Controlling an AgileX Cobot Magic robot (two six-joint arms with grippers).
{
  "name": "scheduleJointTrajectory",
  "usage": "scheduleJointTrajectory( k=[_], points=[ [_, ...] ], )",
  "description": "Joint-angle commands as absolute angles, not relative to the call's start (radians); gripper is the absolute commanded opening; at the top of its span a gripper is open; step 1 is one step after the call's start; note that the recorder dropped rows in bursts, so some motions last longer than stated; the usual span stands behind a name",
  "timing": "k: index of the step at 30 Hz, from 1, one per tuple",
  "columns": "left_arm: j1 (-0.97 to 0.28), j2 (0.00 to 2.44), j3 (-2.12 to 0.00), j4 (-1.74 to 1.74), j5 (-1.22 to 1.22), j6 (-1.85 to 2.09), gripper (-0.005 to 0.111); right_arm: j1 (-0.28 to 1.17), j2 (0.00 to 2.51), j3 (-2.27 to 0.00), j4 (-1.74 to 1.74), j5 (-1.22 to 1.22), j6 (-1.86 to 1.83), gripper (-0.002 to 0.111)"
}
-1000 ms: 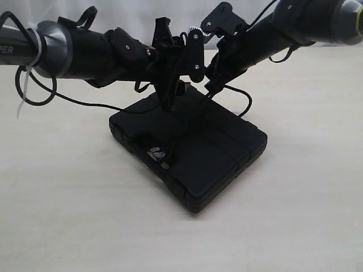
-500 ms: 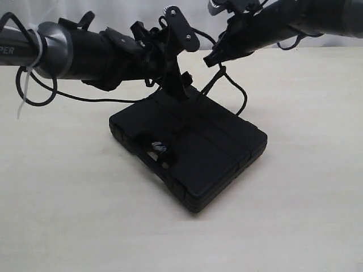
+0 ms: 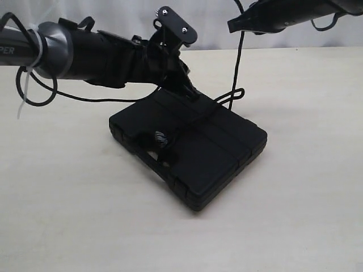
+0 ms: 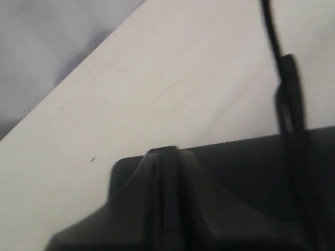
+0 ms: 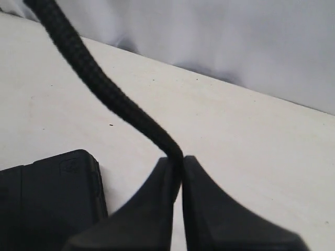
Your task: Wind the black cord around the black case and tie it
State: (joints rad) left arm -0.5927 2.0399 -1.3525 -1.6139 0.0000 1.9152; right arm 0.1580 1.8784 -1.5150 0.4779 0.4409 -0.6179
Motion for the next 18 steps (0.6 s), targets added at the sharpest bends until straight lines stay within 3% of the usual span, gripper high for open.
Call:
scheduleJointTrajectory(
  k=[1,18],
  points=[
    [-0.593,2.039,-1.335,-1.549,0.181,1.932,0.000,0.154,1.814,-1.521,0.489,0.411,-0.612,0.004],
    [-0.593,2.039,-1.259,-1.423,0.331,1.937,0.000,0.154,1.662,-1.521,0.481,0.455,-0.584,0.004]
  ],
)
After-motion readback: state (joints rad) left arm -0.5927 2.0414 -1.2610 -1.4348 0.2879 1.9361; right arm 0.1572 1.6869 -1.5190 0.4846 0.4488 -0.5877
